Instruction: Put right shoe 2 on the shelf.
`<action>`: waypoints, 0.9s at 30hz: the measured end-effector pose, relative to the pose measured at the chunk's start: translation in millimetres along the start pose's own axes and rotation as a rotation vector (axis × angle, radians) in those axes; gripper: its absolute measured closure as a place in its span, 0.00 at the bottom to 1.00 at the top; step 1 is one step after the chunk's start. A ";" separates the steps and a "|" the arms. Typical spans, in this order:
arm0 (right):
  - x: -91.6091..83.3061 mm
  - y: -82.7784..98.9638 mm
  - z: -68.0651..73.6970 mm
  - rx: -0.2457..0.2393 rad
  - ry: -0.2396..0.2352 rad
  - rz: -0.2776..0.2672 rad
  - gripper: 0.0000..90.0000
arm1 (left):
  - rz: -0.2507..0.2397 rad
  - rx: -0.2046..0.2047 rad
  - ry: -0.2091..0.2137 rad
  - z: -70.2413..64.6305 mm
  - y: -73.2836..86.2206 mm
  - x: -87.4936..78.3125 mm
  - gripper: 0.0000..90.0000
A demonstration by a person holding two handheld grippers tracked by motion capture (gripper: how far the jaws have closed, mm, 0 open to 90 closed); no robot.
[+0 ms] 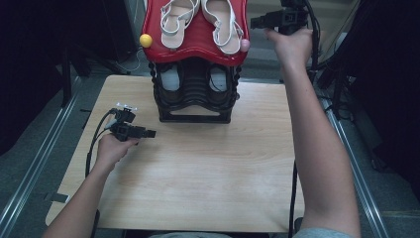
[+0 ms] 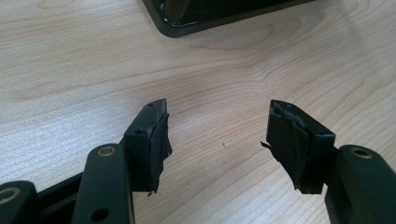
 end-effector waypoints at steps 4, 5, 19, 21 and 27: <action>0.9 13.6 -11.8 0.026 -0.015 -0.010 0.78 | -0.002 0.003 0.000 -0.4 -0.2 -0.3 0.44; 2.1 17.4 -14.3 0.035 -0.021 -0.013 0.78 | -0.002 0.003 0.001 -0.5 -0.2 -0.3 0.44; 21.3 68.0 -32.2 0.063 -0.055 -0.017 0.78 | -0.016 -0.018 0.012 0.1 -1.5 -1.7 0.43; 23.9 74.9 -35.8 0.073 -0.060 -0.025 0.78 | -0.020 -0.026 0.017 0.2 -2.0 -2.2 0.42; 33.4 96.5 -44.0 0.084 -0.063 -0.008 0.78 | -0.021 -0.020 0.010 0.3 -1.7 -2.1 0.42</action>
Point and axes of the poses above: each handheld gripper's, and its own axes: x roughly forward along the jaws, y roughly out of its underside, z roughly to its left, the point moved 6 cm from there along x, roughly forward along the jaws, and after that the axes turned 6 degrees about z, right-handed, at the moved point
